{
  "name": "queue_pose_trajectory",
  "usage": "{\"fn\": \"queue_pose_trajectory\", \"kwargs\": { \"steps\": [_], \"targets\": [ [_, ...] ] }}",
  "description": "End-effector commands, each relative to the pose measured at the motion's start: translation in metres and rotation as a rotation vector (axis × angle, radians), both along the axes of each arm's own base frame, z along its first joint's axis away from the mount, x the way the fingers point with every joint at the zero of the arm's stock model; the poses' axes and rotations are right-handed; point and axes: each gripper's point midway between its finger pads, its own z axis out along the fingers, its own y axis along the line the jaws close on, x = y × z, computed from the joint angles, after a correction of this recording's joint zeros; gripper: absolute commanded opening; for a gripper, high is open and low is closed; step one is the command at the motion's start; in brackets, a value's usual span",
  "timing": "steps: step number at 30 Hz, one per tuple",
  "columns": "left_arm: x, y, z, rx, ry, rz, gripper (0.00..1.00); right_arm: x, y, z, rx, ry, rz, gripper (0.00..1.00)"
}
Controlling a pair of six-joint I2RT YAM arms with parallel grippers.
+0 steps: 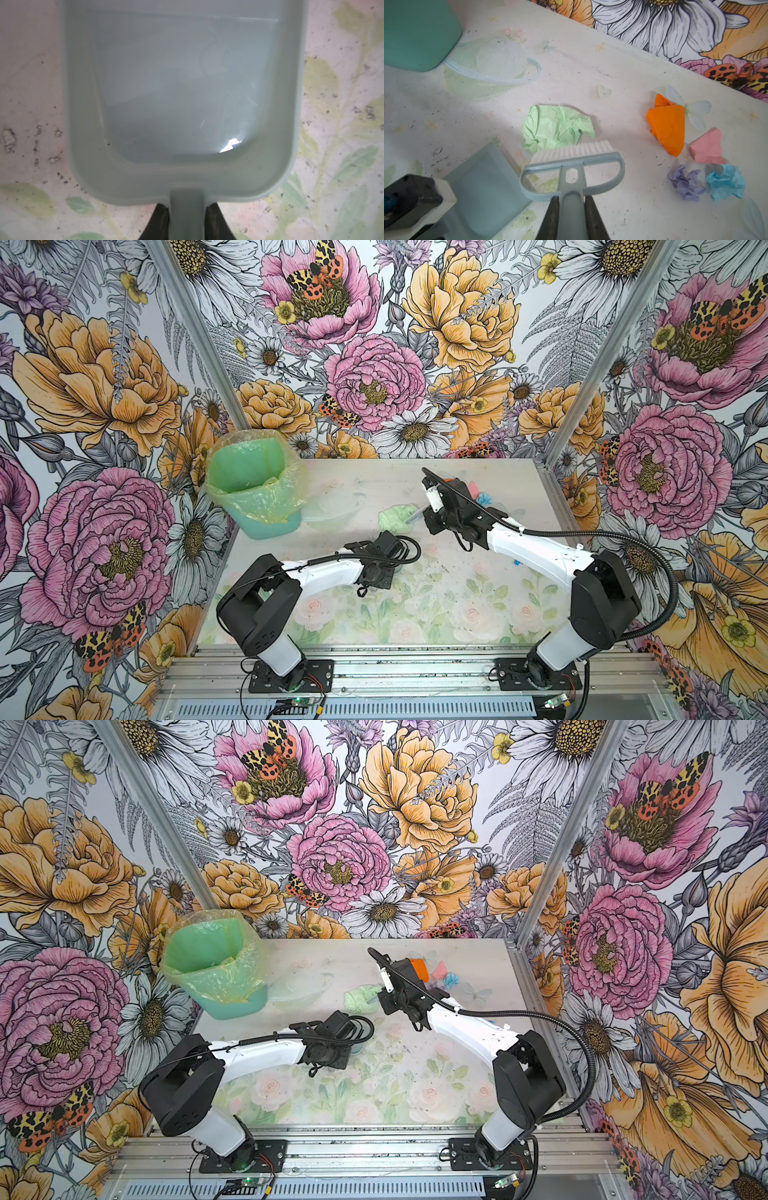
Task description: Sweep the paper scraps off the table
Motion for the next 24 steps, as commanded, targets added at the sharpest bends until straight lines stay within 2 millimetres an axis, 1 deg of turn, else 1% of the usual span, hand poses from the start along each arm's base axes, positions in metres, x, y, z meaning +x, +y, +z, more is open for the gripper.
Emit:
{"fn": "queue_pose_trajectory", "kwargs": {
  "steps": [1, 6, 12, 17, 24],
  "targets": [
    [-0.003, -0.008, 0.009, -0.027, 0.001, -0.045, 0.00, 0.024, -0.005, -0.002, -0.036, -0.029, -0.052, 0.00],
    [-0.007, -0.014, 0.007, -0.033, 0.036, -0.080, 0.00, 0.039, 0.005, -0.020, -0.068, -0.008, -0.036, 0.00],
    [-0.009, -0.015, 0.007, -0.041, 0.060, -0.103, 0.00, 0.045, 0.013, -0.033, -0.083, 0.009, 0.000, 0.00],
    [-0.009, -0.011, 0.004, -0.035, 0.073, -0.097, 0.00, 0.038, 0.016, -0.044, -0.120, 0.021, 0.049, 0.00],
    [-0.008, -0.005, 0.000, -0.027, 0.084, -0.086, 0.00, 0.015, 0.012, -0.065, -0.175, 0.065, 0.110, 0.00]
  ]
}}
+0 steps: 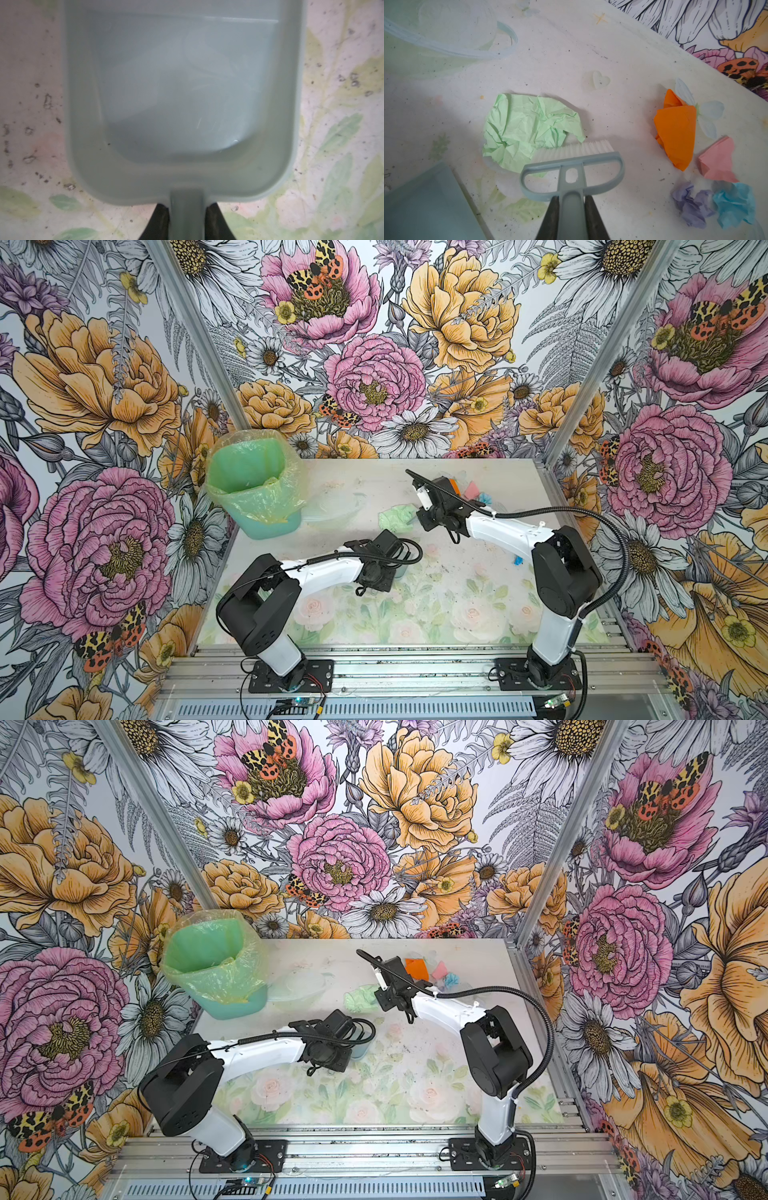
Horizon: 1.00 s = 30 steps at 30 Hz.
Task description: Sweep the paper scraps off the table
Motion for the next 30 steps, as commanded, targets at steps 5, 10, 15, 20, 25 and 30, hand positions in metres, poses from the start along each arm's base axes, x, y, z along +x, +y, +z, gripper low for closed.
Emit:
{"fn": "queue_pose_trajectory", "kwargs": {
  "steps": [5, 10, 15, 20, 25, 30],
  "targets": [
    [0.003, 0.000, 0.001, -0.008, 0.007, -0.015, 0.00, -0.028, -0.014, -0.008, -0.077, 0.022, 0.050, 0.00],
    [0.005, 0.001, 0.002, -0.004, -0.003, -0.011, 0.00, -0.034, -0.029, 0.015, -0.060, -0.013, 0.020, 0.00],
    [0.007, 0.002, 0.006, -0.001, -0.021, -0.005, 0.00, -0.023, -0.034, 0.053, 0.075, -0.066, -0.025, 0.00],
    [0.007, 0.001, 0.005, -0.004, -0.016, -0.007, 0.00, 0.003, -0.043, 0.056, 0.074, -0.100, -0.120, 0.00],
    [0.006, 0.001, 0.005, -0.003, -0.016, -0.010, 0.00, 0.021, -0.044, 0.034, 0.068, -0.064, -0.216, 0.00],
    [0.006, 0.001, 0.004, 0.000, -0.013, -0.011, 0.00, 0.030, -0.025, 0.024, 0.135, -0.016, -0.228, 0.00]
  ]
}}
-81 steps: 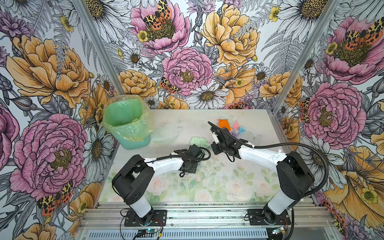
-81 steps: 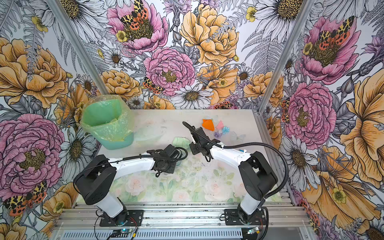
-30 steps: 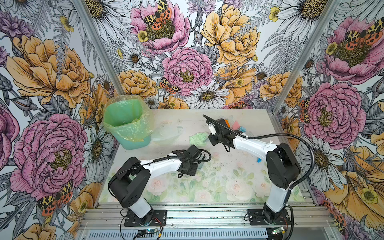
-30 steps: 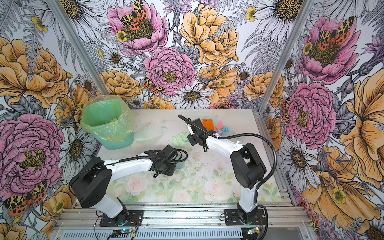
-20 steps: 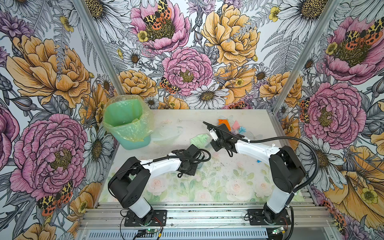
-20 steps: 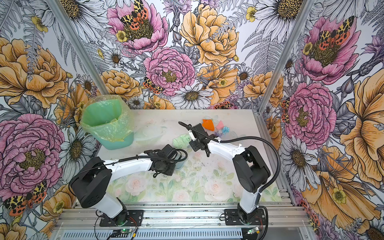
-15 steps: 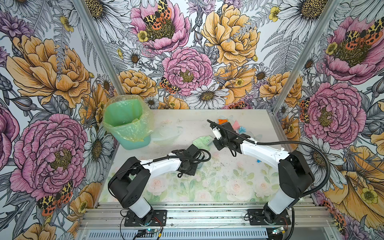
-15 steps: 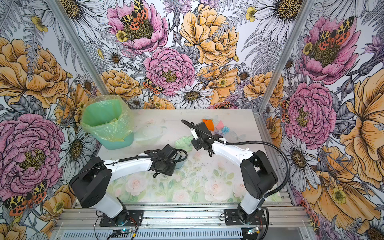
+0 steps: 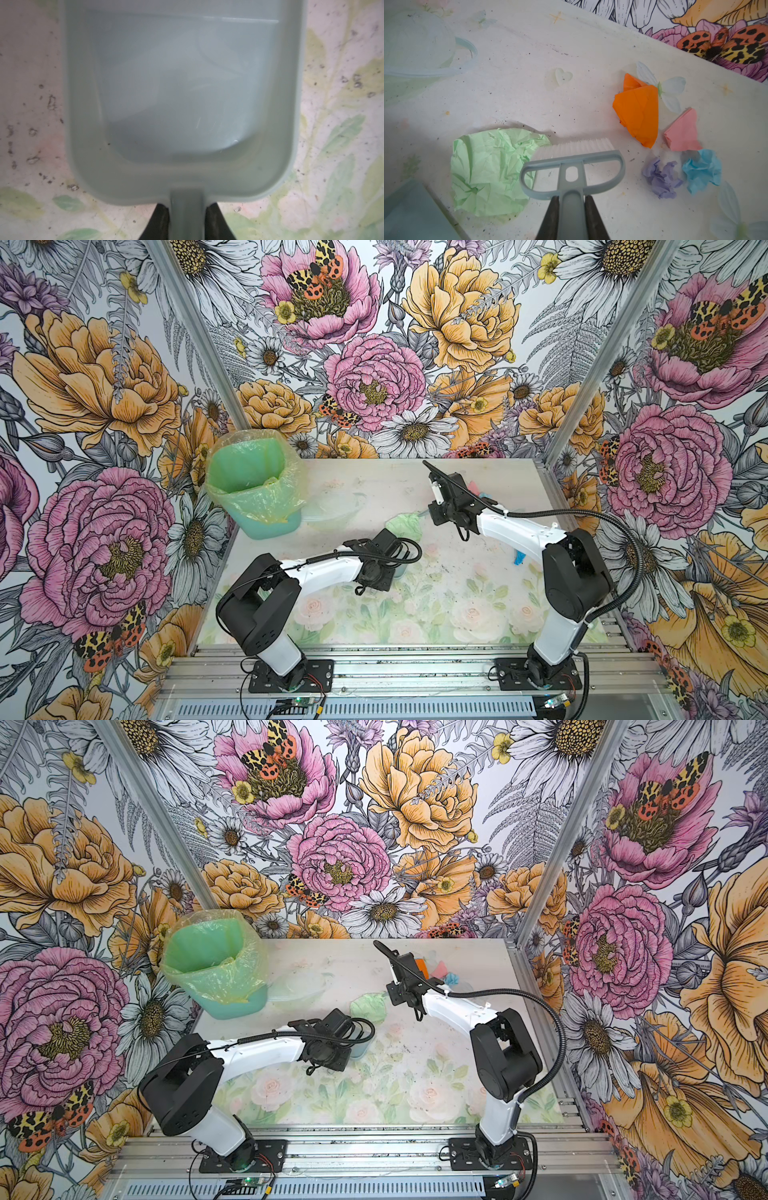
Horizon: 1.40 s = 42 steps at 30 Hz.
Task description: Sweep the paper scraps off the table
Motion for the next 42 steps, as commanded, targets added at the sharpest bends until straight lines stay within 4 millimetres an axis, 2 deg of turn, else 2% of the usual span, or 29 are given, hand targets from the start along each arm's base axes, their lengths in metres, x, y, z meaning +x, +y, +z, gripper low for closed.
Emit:
{"fn": "queue_pose_trajectory", "kwargs": {
  "steps": [1, 8, 12, 26, 32, 42],
  "targets": [
    [0.005, 0.000, 0.003, 0.000, -0.012, -0.006, 0.00, 0.012, 0.018, 0.014, 0.077, -0.025, -0.027, 0.00],
    [0.008, 0.000, 0.004, 0.001, -0.016, -0.008, 0.00, -0.001, 0.041, -0.003, 0.013, -0.010, 0.092, 0.00],
    [0.009, -0.001, 0.005, -0.002, -0.015, -0.009, 0.00, -0.013, 0.039, -0.013, -0.019, 0.008, 0.138, 0.00],
    [0.010, 0.000, 0.006, -0.003, -0.020, -0.010, 0.00, -0.063, 0.032, -0.024, -0.050, 0.048, 0.249, 0.00],
    [0.007, 0.000, 0.007, -0.010, -0.016, -0.010, 0.00, -0.064, 0.013, -0.014, -0.069, 0.018, 0.187, 0.00],
    [0.009, -0.003, 0.007, -0.010, -0.019, -0.017, 0.00, -0.068, 0.009, 0.015, -0.029, -0.034, 0.218, 0.00]
  ]
}}
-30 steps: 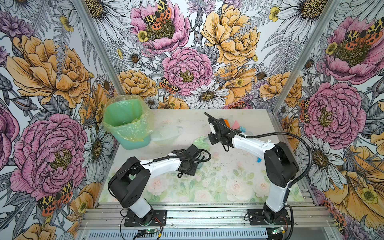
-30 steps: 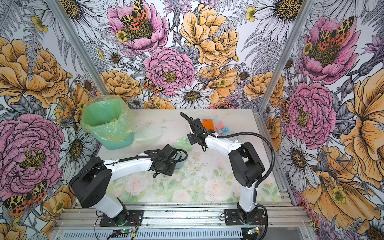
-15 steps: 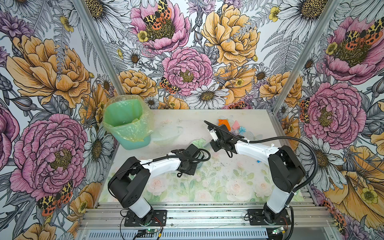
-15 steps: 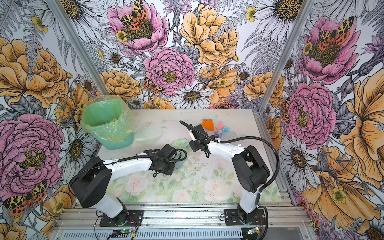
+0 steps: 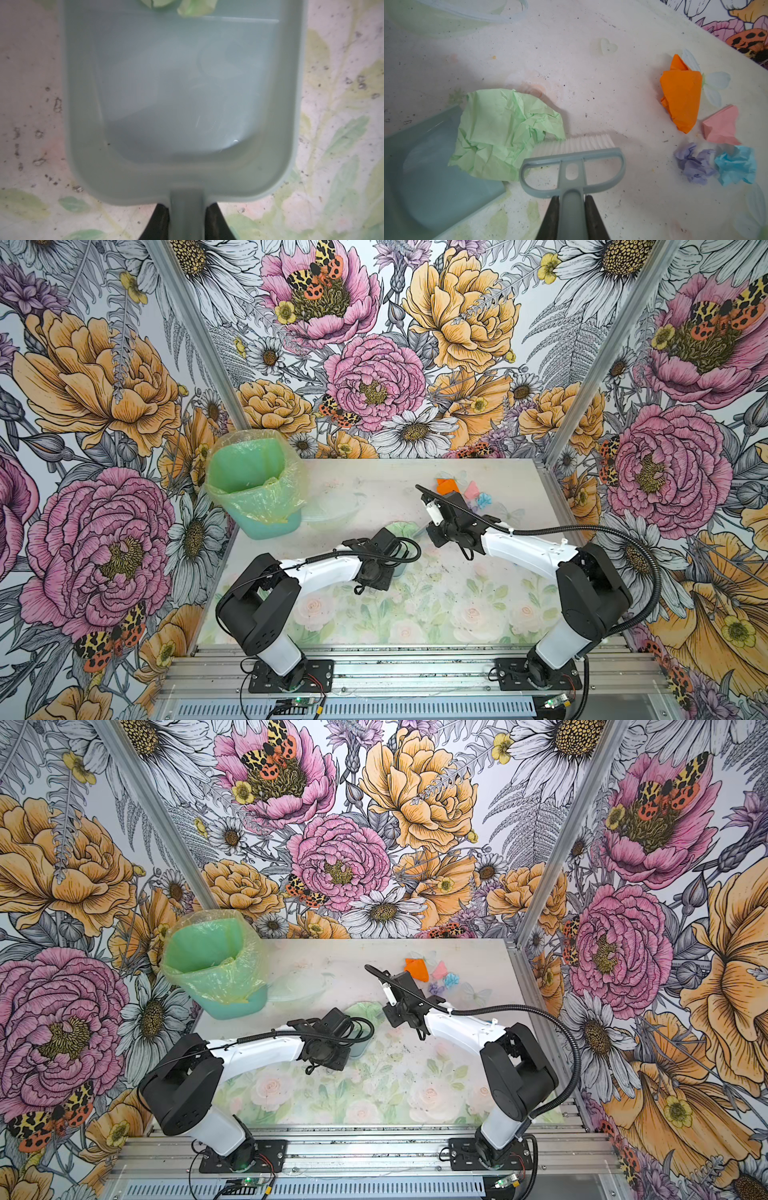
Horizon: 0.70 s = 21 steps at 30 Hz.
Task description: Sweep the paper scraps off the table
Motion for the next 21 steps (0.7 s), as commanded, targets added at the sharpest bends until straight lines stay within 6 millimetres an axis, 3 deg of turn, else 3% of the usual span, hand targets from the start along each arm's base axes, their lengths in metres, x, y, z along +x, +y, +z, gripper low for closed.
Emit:
{"fn": "queue_pose_trajectory", "kwargs": {
  "steps": [1, 6, 10, 15, 21],
  "targets": [
    [0.007, -0.006, 0.008, -0.014, -0.017, -0.015, 0.00, -0.001, -0.004, 0.027, 0.032, -0.054, 0.006, 0.00],
    [0.006, -0.006, 0.008, -0.015, -0.018, -0.017, 0.00, 0.020, -0.006, 0.057, 0.088, -0.117, -0.027, 0.00],
    [0.006, -0.007, 0.008, -0.014, -0.014, -0.016, 0.00, 0.048, 0.009, 0.063, 0.122, -0.122, -0.059, 0.00],
    [0.005, -0.009, 0.008, -0.018, -0.012, -0.017, 0.00, 0.074, 0.030, 0.044, 0.150, -0.077, -0.101, 0.00],
    [0.004, -0.013, 0.006, -0.022, 0.000, -0.025, 0.00, 0.067, 0.050, 0.010, 0.114, -0.016, -0.056, 0.00]
  ]
}}
